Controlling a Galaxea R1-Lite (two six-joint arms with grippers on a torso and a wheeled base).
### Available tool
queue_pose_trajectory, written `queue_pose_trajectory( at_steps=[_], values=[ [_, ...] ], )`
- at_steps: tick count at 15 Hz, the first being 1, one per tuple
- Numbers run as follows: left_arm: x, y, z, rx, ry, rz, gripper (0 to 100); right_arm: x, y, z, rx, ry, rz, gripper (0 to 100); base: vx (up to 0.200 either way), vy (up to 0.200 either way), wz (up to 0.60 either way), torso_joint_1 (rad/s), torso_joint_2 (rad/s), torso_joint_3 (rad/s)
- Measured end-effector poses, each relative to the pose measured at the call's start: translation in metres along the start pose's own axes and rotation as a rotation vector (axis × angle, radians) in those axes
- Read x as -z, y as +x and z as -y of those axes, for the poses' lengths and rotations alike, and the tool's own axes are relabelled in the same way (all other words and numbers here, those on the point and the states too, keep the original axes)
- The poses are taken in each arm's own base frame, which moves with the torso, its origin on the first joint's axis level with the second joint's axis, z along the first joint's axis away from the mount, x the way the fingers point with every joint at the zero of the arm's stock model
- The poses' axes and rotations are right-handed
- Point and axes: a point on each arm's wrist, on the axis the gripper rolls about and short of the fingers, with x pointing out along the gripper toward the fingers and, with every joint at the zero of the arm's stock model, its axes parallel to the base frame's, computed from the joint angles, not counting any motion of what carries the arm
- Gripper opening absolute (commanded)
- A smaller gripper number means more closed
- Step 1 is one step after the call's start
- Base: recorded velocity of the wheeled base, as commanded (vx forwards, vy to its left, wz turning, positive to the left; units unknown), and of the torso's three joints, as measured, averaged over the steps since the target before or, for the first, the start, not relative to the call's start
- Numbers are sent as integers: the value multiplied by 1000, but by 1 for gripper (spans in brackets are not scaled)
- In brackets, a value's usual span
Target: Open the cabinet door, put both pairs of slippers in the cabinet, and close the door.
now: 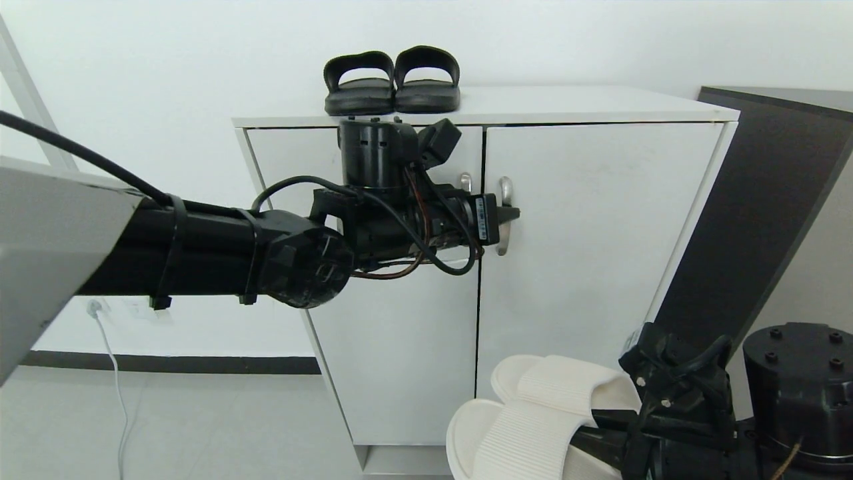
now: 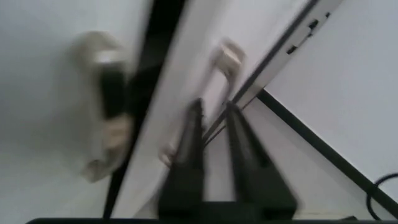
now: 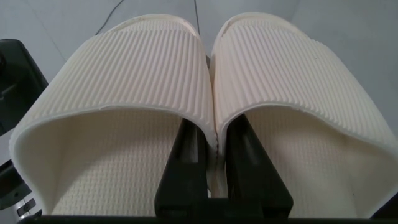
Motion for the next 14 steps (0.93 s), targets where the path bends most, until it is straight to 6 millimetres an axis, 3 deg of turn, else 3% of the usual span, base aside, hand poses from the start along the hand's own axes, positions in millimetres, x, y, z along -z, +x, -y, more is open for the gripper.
queue_pose_trajectory(
  at_steps=[6,11,14],
  values=[
    [7,-21,15,15,-7,-30,0,2,0,-1,-11,-1,-8,0,0,0,0,0,0,0],
    [12,-64,49,68,3,-51,0,17,-5,-12,-102,-79,-50,0,0,0,0,0,0,0],
    [12,-88,58,80,8,-45,0,21,-9,-15,-142,-106,-52,0,0,0,0,0,0,0]
  ],
)
